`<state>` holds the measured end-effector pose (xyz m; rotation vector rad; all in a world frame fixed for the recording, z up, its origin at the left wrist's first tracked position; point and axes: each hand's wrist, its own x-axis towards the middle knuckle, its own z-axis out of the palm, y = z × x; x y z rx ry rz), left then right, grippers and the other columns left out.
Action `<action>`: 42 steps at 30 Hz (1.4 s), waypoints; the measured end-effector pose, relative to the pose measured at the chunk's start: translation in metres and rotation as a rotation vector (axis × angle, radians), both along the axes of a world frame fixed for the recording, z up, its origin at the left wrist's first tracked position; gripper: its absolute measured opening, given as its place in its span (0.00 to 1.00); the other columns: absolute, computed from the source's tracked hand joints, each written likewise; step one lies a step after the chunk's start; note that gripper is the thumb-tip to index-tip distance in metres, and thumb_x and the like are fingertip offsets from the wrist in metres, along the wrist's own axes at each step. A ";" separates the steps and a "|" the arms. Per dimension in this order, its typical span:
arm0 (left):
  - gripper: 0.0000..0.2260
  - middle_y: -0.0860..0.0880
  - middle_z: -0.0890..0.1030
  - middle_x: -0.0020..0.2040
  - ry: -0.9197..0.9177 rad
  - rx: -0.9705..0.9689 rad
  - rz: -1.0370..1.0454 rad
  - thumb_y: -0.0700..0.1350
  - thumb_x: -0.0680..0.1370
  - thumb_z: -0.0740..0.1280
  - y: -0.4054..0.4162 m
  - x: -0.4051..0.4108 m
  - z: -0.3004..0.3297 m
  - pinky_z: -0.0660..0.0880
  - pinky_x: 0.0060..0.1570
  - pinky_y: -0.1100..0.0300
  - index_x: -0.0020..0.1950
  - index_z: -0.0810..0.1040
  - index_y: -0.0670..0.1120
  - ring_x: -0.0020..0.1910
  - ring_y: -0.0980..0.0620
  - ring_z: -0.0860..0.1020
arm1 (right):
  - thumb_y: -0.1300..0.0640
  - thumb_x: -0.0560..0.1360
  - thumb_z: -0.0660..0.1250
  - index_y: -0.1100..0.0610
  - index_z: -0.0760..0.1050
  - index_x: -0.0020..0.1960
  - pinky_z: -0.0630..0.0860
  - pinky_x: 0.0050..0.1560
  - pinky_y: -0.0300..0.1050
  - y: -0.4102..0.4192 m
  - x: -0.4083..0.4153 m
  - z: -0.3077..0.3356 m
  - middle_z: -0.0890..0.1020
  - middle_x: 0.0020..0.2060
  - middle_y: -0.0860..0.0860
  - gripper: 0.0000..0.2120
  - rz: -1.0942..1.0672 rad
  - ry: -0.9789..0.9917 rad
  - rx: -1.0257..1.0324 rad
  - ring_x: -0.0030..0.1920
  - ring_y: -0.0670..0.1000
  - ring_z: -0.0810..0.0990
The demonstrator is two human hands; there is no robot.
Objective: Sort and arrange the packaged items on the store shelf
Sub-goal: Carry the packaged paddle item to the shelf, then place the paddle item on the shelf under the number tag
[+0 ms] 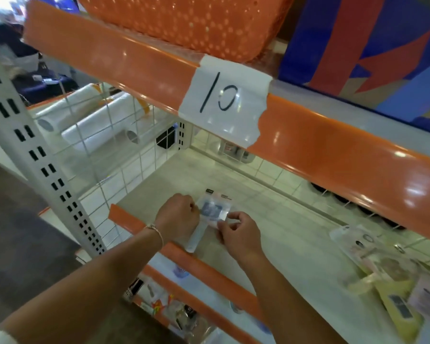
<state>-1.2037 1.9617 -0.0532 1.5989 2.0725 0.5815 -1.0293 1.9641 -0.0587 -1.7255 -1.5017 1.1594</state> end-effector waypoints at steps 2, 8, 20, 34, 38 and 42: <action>0.09 0.46 0.76 0.43 0.021 0.020 -0.024 0.43 0.77 0.60 -0.001 -0.002 0.000 0.67 0.39 0.58 0.41 0.77 0.43 0.42 0.49 0.74 | 0.50 0.75 0.70 0.52 0.76 0.52 0.79 0.41 0.40 -0.002 0.000 0.001 0.85 0.42 0.50 0.09 0.032 -0.121 0.066 0.40 0.47 0.83; 0.08 0.48 0.75 0.47 0.010 0.149 -0.054 0.44 0.79 0.60 -0.003 0.018 0.010 0.76 0.43 0.55 0.51 0.78 0.46 0.41 0.48 0.76 | 0.50 0.77 0.67 0.53 0.79 0.50 0.76 0.43 0.37 -0.014 0.016 0.012 0.83 0.40 0.48 0.07 0.051 -0.229 0.197 0.40 0.45 0.81; 0.11 0.49 0.80 0.52 0.069 0.306 -0.413 0.49 0.79 0.61 0.005 0.139 0.029 0.72 0.41 0.60 0.58 0.78 0.48 0.44 0.50 0.78 | 0.51 0.77 0.66 0.53 0.80 0.52 0.70 0.42 0.35 -0.035 0.126 0.030 0.83 0.42 0.46 0.08 -0.188 -0.285 0.193 0.43 0.45 0.80; 0.12 0.50 0.79 0.52 0.008 0.202 -0.620 0.49 0.79 0.60 -0.027 0.293 0.027 0.74 0.46 0.58 0.60 0.76 0.48 0.49 0.50 0.78 | 0.52 0.78 0.65 0.52 0.79 0.52 0.69 0.30 0.26 -0.086 0.279 0.042 0.81 0.38 0.43 0.07 -0.431 -0.258 0.197 0.37 0.39 0.77; 0.10 0.50 0.78 0.48 0.005 0.191 -0.678 0.49 0.79 0.60 -0.046 0.340 0.020 0.73 0.43 0.58 0.55 0.77 0.48 0.46 0.50 0.77 | 0.52 0.77 0.66 0.51 0.80 0.46 0.69 0.29 0.26 -0.103 0.325 0.042 0.81 0.34 0.45 0.05 -0.518 -0.235 0.204 0.35 0.41 0.77; 0.08 0.49 0.78 0.44 -0.006 0.184 -0.701 0.49 0.78 0.60 -0.062 0.385 0.012 0.69 0.38 0.58 0.48 0.76 0.47 0.43 0.48 0.77 | 0.54 0.78 0.65 0.51 0.79 0.46 0.68 0.28 0.30 -0.117 0.357 0.039 0.81 0.34 0.47 0.05 -0.548 -0.192 0.216 0.34 0.44 0.77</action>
